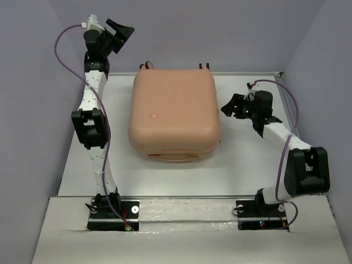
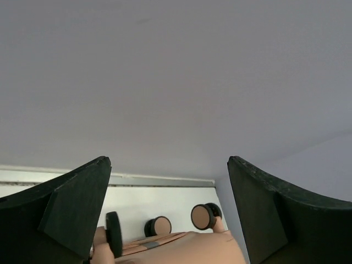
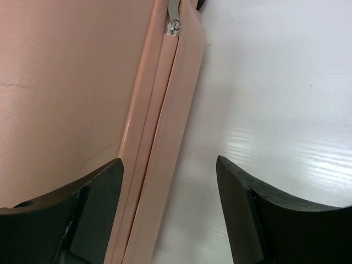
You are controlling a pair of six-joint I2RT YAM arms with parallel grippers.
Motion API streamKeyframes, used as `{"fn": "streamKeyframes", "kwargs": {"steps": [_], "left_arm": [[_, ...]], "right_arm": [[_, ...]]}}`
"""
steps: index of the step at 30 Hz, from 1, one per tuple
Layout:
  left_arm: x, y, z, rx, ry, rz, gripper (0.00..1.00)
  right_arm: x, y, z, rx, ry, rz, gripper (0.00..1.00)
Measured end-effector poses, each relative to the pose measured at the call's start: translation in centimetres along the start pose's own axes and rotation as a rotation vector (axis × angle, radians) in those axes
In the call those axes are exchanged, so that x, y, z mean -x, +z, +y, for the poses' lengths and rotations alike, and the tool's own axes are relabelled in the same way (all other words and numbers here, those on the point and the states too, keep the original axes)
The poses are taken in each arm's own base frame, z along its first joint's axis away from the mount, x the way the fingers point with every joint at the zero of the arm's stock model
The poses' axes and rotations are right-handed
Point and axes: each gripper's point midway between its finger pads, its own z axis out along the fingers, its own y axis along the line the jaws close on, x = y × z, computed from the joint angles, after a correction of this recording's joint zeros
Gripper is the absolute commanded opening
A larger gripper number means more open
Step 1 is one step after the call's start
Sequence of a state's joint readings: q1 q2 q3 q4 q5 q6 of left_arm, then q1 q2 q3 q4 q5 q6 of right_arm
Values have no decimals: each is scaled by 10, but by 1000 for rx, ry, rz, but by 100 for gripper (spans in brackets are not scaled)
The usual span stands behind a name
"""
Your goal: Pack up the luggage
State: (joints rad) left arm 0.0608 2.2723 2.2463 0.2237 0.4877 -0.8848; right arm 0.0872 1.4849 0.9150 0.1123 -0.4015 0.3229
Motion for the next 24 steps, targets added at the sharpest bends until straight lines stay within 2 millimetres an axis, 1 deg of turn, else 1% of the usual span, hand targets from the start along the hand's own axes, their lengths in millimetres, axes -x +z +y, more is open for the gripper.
{"fn": "streamKeyframes", "kwargs": {"steps": [2, 3, 4, 5, 6, 7, 8, 9, 10, 11, 12, 13, 14, 15, 16, 17, 18, 19, 20, 21, 22, 23, 24], "left_arm": [[16, -12, -24, 2, 53, -32, 99], [29, -25, -44, 4, 94, -62, 99], [34, -37, -57, 5, 119, -81, 99], [37, -55, -77, 5, 143, -91, 99], [38, -76, -93, 17, 169, -110, 99], [37, -92, -106, 10, 188, -128, 97], [28, -121, -131, 0, 208, -143, 92], [11, -140, -145, -10, 221, -140, 88], [-4, -155, -161, -30, 231, -132, 81], [-26, -173, -186, -77, 251, -130, 72], [-59, -193, -210, -129, 260, -98, 58], [-103, -216, -223, -172, 271, -42, 52], [-137, -236, -235, -217, 270, 25, 45], [-176, -257, -241, -256, 274, 104, 37], [-196, -270, -245, -279, 280, 147, 34], [-226, -292, -241, -291, 283, 210, 32], [-240, -300, -237, -289, 282, 232, 31], [-270, -321, -228, -288, 286, 297, 30], [-287, -335, -227, -302, 287, 342, 30], [-317, -357, -227, -331, 290, 422, 30], [-333, -369, -225, -344, 294, 467, 30], [-355, -387, -224, -367, 302, 533, 31], [-367, -397, -223, -368, 310, 565, 32]], "right_arm": [[3, -8, 2, -6, -1, -21, 69], [5, -13, 4, -10, -2, -37, 68], [6, -18, 5, -13, -2, -49, 68], [7, -22, 7, -16, 0, -64, 60], [7, -27, 8, -20, 1, -74, 56], [6, -31, 8, -25, 3, -83, 49], [4, -38, 9, -30, 9, -97, 30], [4, -41, 10, -31, 11, -102, 23], [0, -50, 12, -31, 11, -116, 16], [-1, -56, 14, -26, 22, -131, 7], [-3, -62, 16, -20, 24, -145, 7], [-8, -69, 19, -12, 23, -153, 7], [-13, -76, 21, -5, 24, -159, 7], [-16, -83, 24, 6, 21, -172, 7], [-22, -91, 27, 20, 18, -182, 7], [-26, -97, 30, 32, 16, -189, 7], [-30, -101, 32, 45, 19, -193, 7], [-38, -107, 36, 67, 24, -196, 10], [-43, -111, 39, 81, 33, -195, 11], [-52, -115, 40, 92, 46, -187, 16], [-63, -119, 42, 108, 67, -170, 28], [-67, -120, 42, 112, 75, -162, 36], [-78, -124, 44, 121, 100, -140, 40]]}}
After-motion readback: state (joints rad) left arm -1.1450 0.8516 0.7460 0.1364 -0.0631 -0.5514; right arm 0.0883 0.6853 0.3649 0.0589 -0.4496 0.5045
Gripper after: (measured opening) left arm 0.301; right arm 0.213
